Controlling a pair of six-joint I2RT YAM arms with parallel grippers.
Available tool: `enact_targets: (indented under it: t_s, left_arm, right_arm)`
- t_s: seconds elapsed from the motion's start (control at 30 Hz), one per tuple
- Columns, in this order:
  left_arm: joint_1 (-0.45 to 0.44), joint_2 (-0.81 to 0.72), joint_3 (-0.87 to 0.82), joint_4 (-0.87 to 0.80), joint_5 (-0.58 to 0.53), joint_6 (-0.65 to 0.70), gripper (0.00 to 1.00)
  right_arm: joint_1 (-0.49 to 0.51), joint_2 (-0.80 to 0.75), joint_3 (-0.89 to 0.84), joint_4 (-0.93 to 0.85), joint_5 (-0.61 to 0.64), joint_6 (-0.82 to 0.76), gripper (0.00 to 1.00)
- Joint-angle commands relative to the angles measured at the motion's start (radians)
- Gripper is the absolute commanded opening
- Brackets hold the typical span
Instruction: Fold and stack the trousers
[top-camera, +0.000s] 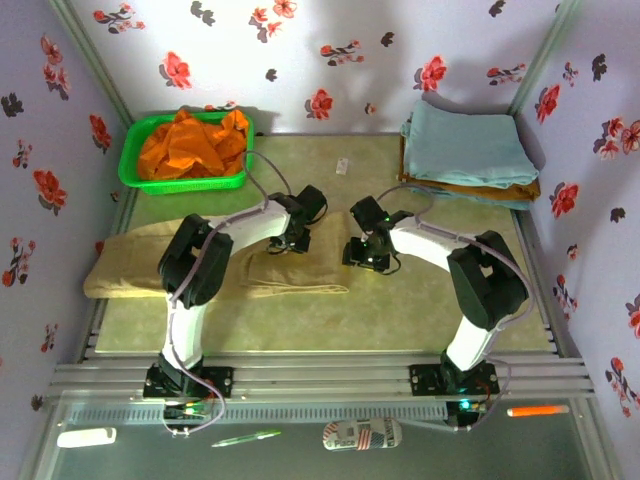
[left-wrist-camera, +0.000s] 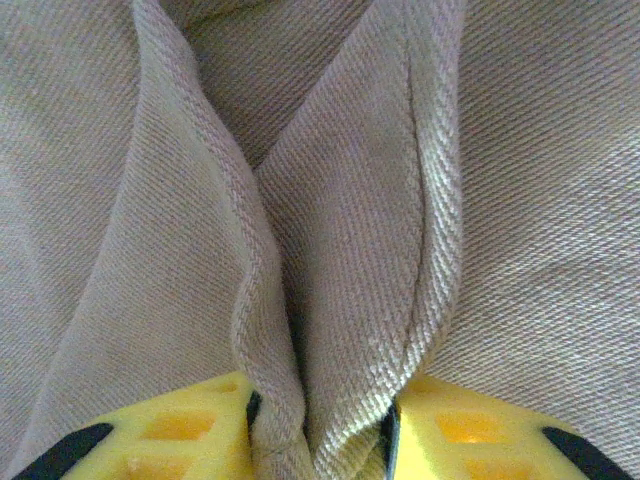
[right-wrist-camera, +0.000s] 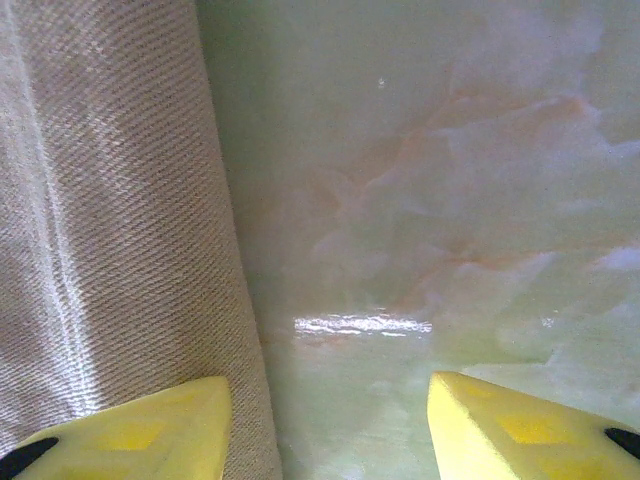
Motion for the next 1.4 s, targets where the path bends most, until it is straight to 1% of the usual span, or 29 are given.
enact_targets:
  t_s: [0.0, 0.1, 0.13, 0.27, 0.33, 0.37, 0.4, 0.43, 0.47, 0.53, 0.6, 0.63, 0.7, 0.77, 0.83, 0.87, 0.97, 1.07, 1.13, 1.27, 1.33, 1.37]
  left_arm:
    - [0.003, -0.07, -0.001, -0.039, -0.046, 0.013, 0.33]
    - [0.027, -0.091, 0.012, -0.058, -0.066, 0.027, 0.24]
    - [0.04, -0.095, 0.014, -0.06, -0.067, 0.033, 0.24]
    - [0.12, -0.093, 0.027, -0.066, -0.067, 0.066, 0.24]
    - [0.173, -0.082, 0.032, -0.062, -0.067, 0.076, 0.3]
    - [0.205, -0.072, 0.041, -0.071, -0.065, 0.076, 0.31]
    - [0.236, -0.067, 0.049, -0.072, -0.058, 0.077, 0.36]
    - [0.26, -0.064, 0.055, -0.075, -0.048, 0.079, 0.43]
    - [0.284, -0.065, 0.063, -0.078, -0.038, 0.079, 0.47]
    - [0.32, -0.079, 0.075, -0.081, -0.034, 0.082, 0.65]
    - [0.351, -0.104, 0.091, -0.093, -0.037, 0.075, 0.9]
    - [0.359, -0.12, 0.093, -0.096, -0.034, 0.07, 0.92]
    - [0.358, -0.164, 0.079, -0.094, -0.011, 0.067, 0.92]
    - [0.341, -0.22, 0.027, -0.079, 0.022, 0.051, 0.92]
    - [0.315, -0.28, -0.06, -0.048, 0.05, 0.029, 0.89]
    - [0.295, -0.318, -0.119, -0.028, 0.058, 0.018, 0.86]
    - [0.256, -0.423, -0.284, 0.022, 0.088, -0.029, 0.81]
    - [0.254, -0.528, -0.438, 0.066, 0.109, -0.071, 0.8]
    - [0.258, -0.583, -0.506, 0.079, 0.109, -0.08, 0.8]
    - [0.262, -0.636, -0.572, 0.081, 0.112, -0.088, 0.8]
    - [0.269, -0.655, -0.593, 0.084, 0.108, -0.096, 0.8]
    - [0.276, -0.668, -0.604, 0.087, 0.11, -0.101, 0.8]
  right_arm:
    - [0.004, 0.003, -0.011, 0.005, -0.006, -0.004, 0.54]
    - [0.006, -0.002, -0.01, 0.003, -0.007, -0.004, 0.54]
    - [0.007, -0.004, -0.012, 0.001, -0.006, -0.005, 0.54]
    - [0.01, -0.015, -0.018, 0.001, -0.009, -0.003, 0.54]
    - [0.011, -0.023, -0.019, -0.002, -0.01, -0.005, 0.55]
    - [0.012, -0.029, -0.02, -0.004, -0.01, -0.007, 0.55]
    - [0.014, -0.036, -0.022, -0.006, -0.01, -0.007, 0.55]
    - [0.013, -0.043, -0.022, -0.011, -0.01, -0.011, 0.56]
    - [0.013, -0.051, -0.02, -0.018, -0.008, -0.014, 0.56]
    - [0.013, -0.067, -0.021, -0.03, -0.004, -0.022, 0.57]
    - [0.013, -0.083, -0.02, -0.041, -0.003, -0.029, 0.58]
    - [0.012, -0.09, -0.019, -0.045, 0.0, -0.033, 0.58]
    - [0.016, -0.103, -0.017, -0.052, 0.003, -0.036, 0.58]
    - [0.02, -0.106, -0.009, -0.056, 0.013, -0.037, 0.59]
    - [0.025, -0.097, -0.002, -0.053, 0.013, -0.034, 0.58]
    - [0.027, -0.089, 0.005, -0.045, 0.005, -0.033, 0.58]
    - [0.027, -0.048, 0.027, -0.013, -0.037, -0.033, 0.58]
    - [0.025, 0.014, 0.065, 0.01, -0.093, -0.046, 0.58]
    - [0.028, 0.05, 0.084, 0.024, -0.132, -0.047, 0.58]
    - [0.032, 0.111, 0.082, 0.037, -0.118, -0.038, 0.58]
    - [0.033, 0.141, 0.077, 0.051, -0.126, -0.034, 0.54]
    - [0.034, 0.154, 0.074, 0.058, -0.137, -0.032, 0.47]
